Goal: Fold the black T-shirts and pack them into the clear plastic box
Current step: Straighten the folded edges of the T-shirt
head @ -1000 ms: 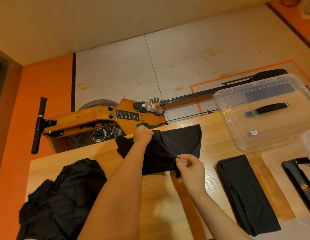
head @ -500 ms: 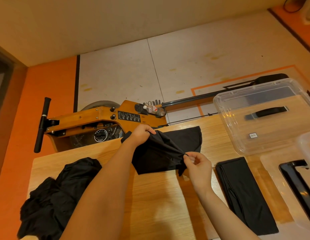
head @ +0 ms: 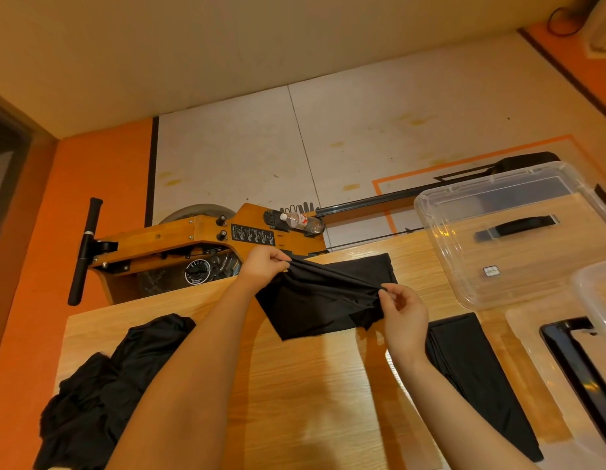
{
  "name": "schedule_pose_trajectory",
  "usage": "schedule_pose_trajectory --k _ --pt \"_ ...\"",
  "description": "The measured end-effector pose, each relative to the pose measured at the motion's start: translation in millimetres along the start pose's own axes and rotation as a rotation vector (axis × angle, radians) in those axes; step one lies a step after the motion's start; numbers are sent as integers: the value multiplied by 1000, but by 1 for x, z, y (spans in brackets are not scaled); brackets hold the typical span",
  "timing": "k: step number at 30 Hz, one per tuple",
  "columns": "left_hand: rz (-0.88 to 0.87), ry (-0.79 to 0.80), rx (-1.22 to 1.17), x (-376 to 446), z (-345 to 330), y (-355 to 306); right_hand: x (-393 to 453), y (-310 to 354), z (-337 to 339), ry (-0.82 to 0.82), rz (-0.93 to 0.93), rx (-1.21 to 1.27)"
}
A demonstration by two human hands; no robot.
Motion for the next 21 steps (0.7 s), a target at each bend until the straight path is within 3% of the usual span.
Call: schedule_pose_trajectory --k 8,21 --pt "-105 -233 -9 -20 40 -17 11 34 -9 18 79 36" --pt "-174 -415 -32 -88 131 -57 4 128 -23 64 295 22"
Point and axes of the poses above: each hand's wrist, its own x-axis towards the middle knuckle, its own z-axis out of the back of the hand, y = z × x, the point moved 5 cm from there along x, towards the middle knuckle, and after that the axes turned 6 degrees about x, right-handed, at the moved point
